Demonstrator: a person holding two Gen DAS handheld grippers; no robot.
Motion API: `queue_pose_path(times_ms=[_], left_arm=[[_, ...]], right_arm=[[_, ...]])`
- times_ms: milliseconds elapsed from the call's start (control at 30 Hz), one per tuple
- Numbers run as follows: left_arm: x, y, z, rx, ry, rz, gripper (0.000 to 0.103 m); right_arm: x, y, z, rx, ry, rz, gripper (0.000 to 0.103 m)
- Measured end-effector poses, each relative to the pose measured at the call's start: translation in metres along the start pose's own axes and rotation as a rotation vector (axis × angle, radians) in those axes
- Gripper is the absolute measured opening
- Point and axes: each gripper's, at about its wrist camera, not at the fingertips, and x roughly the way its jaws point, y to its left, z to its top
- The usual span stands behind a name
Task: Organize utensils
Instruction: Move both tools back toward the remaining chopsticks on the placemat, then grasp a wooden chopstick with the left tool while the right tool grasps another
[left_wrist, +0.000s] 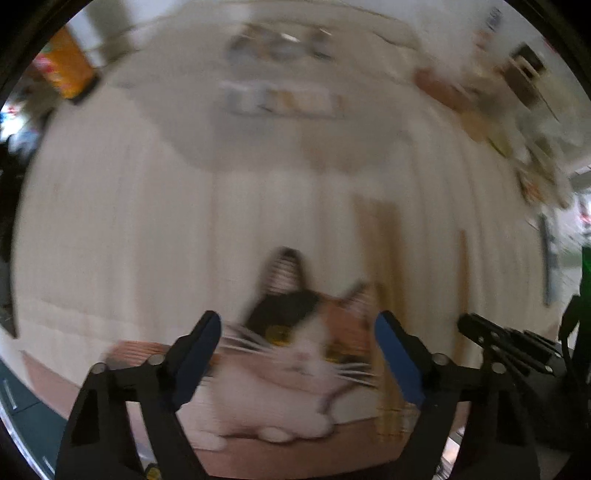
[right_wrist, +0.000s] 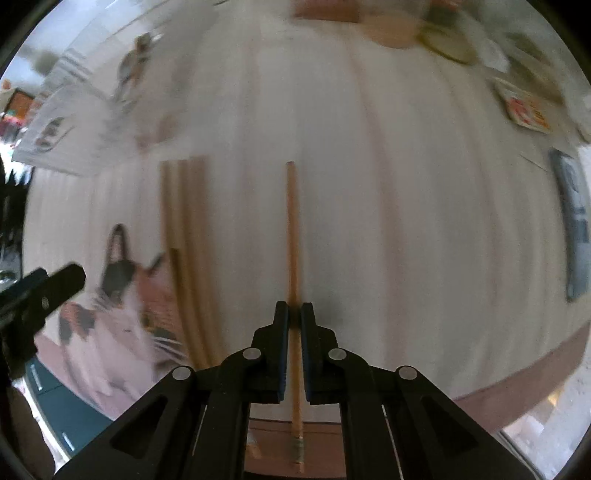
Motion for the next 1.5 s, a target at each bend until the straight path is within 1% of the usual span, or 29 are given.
queue_pose_path(times_ms=[33,100,133,200,233,267,300,400,467,567,633,667,733,833,900,967,1033,1100,1133,1233,1267,1300,1333,1367,1433,1500], left_arm=[[0.006,-0.007,-0.001,0.006,0.019,-0.023,0.070],[0.017,-0.018,-0.002,0.019,0.052,-0.048,0.047],[0.022,-0.022,-0.002,0.025,0.064,-0.054,0.042],[0.031,-0.030,-0.002,0.039,0.083,-0.051,0.024],[0.033,-0.032,-0.002,0.051,0.073,-0.035,0.022],[0.032,-0.035,-0.002,0.067,0.060,-0.020,0.008],[0.035,-0.037,-0.002,0.076,0.067,-0.013,0.005],[0.035,-0.036,-0.005,0.087,0.061,0.014,0.004],[0.033,-0.027,-0.011,0.087,0.060,0.044,0.004],[0.032,-0.007,-0.018,0.065,0.065,0.074,0.004],[0.031,0.003,-0.022,0.049,0.066,0.080,0.004],[0.030,0.007,-0.024,0.041,0.066,0.080,0.004],[0.031,0.011,-0.027,0.035,0.063,0.074,0.004],[0.028,0.014,-0.030,0.051,0.053,0.091,0.004],[0.029,0.015,-0.035,0.060,0.046,0.101,0.005],[0.030,0.023,-0.034,0.066,0.044,0.103,0.005],[0.031,0.032,-0.032,0.067,0.047,0.106,0.005],[0.030,0.022,-0.037,0.072,0.045,0.113,0.005],[0.028,0.011,-0.036,0.073,0.045,0.115,0.005],[0.028,0.010,-0.032,0.074,0.045,0.116,0.005],[0.028,0.009,-0.033,0.073,0.045,0.116,0.005],[0.029,0.009,-0.034,0.071,0.045,0.115,0.005],[0.029,0.011,-0.032,0.070,0.045,0.114,0.005],[0.029,0.010,-0.032,0.072,0.044,0.114,0.005],[0.029,0.010,-0.032,0.072,0.045,0.114,0.005],[0.028,0.012,-0.031,0.072,0.045,0.113,0.005]], right_arm=[[-0.001,-0.008,-0.001,0.015,0.000,-0.006,0.006],[-0.004,-0.024,-0.003,0.040,0.001,-0.013,0.006],[-0.005,-0.031,-0.005,0.051,0.000,-0.019,0.006],[-0.006,-0.043,-0.009,0.073,0.002,-0.012,0.006],[-0.007,-0.047,-0.011,0.082,0.003,-0.008,0.006],[-0.007,-0.050,-0.013,0.089,0.003,-0.007,0.006],[-0.007,-0.055,-0.015,0.097,0.003,-0.001,0.007],[-0.005,-0.068,-0.022,0.125,0.010,0.018,0.007],[-0.006,-0.072,-0.023,0.131,0.015,0.023,0.007],[-0.007,-0.073,-0.028,0.114,0.010,0.010,0.007],[-0.008,-0.071,-0.031,0.108,-0.002,-0.011,0.007],[-0.008,-0.069,-0.031,0.100,-0.007,-0.021,0.007],[-0.006,-0.051,-0.033,0.081,-0.013,0.000,0.007],[-0.006,-0.038,-0.027,0.035,-0.024,-0.016,0.007],[-0.006,-0.034,-0.026,0.018,-0.017,-0.026,0.007],[-0.004,-0.028,-0.024,0.025,0.004,-0.012,0.008],[-0.001,-0.030,-0.025,0.016,0.046,-0.013,0.011],[-0.002,-0.028,-0.033,-0.005,0.074,-0.026,0.021],[-0.004,-0.029,-0.039,-0.017,0.076,-0.033,0.022],[-0.004,-0.020,-0.054,-0.041,0.056,-0.066,0.022],[-0.003,-0.016,-0.054,-0.040,0.049,-0.077,0.019],[-0.003,-0.011,-0.057,-0.037,0.043,-0.098,0.012],[0.001,0.007,-0.054,-0.036,0.034,-0.111,0.008],[-0.001,0.011,-0.057,-0.036,0.024,-0.107,0.008],[0.001,0.019,-0.048,-0.040,0.013,-0.085,0.008],[0.001,0.026,-0.046,-0.056,0.013,-0.066,0.007]])
